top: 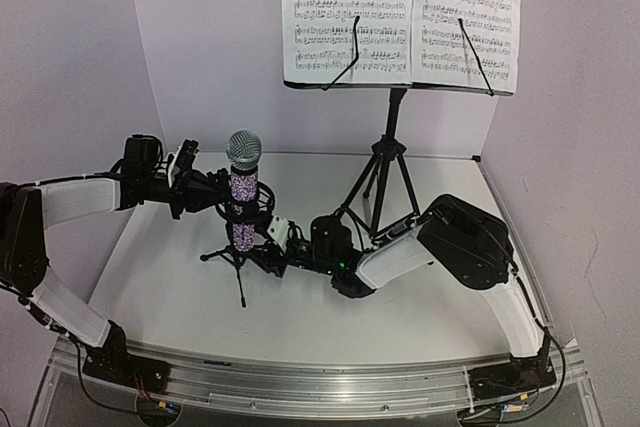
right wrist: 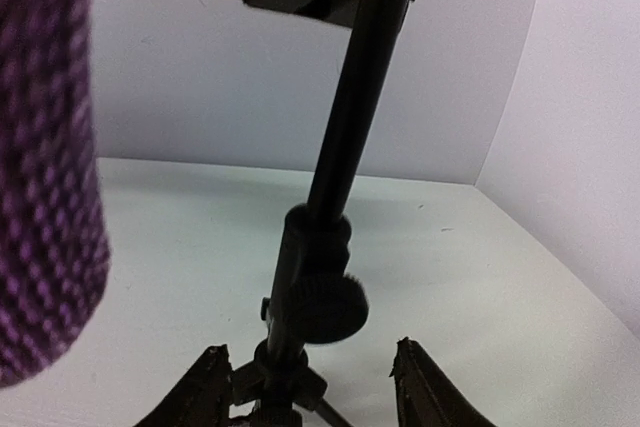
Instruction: Pack up the instrument practice props
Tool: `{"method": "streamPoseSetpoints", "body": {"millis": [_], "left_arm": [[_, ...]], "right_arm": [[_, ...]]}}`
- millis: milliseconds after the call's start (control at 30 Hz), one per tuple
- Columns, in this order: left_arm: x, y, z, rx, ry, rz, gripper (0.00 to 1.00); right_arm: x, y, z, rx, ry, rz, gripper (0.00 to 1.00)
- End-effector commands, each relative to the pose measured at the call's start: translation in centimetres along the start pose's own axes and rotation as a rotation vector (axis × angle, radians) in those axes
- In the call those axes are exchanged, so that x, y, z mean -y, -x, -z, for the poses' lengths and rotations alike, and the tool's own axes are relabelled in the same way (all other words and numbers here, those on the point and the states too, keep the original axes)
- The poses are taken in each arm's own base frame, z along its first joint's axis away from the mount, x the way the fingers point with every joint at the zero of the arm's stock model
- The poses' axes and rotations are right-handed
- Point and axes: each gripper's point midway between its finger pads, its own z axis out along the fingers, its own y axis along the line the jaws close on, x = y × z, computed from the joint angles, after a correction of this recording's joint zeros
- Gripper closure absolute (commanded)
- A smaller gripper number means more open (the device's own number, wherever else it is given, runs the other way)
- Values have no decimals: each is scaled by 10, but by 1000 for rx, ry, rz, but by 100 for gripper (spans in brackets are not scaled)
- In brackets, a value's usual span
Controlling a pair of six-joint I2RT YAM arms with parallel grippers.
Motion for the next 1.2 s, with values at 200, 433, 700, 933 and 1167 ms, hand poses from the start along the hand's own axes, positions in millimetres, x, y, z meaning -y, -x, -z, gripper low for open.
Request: {"method": "streamPoseSetpoints", "body": {"millis": [200,433,700,933,1167], "left_arm": [[-3,-52,-3,-95,71,255,100],[-4,-48,-3,-91,75,234,100],[-4,-46,-2,-89,79,217,100],[-3,-45,-2,-87,77,212,100],[-3,-46,-3,-85,74,214,100]], "right_arm": [[3,47,20,105,-44,-641,16],[5,58,9,153,-2,-1245,30],[13,60,-14,212,23,-1498,41],[15,50,-17,207,3,-1540,60],[15,53,-7,203,-8,-1543,56]]}}
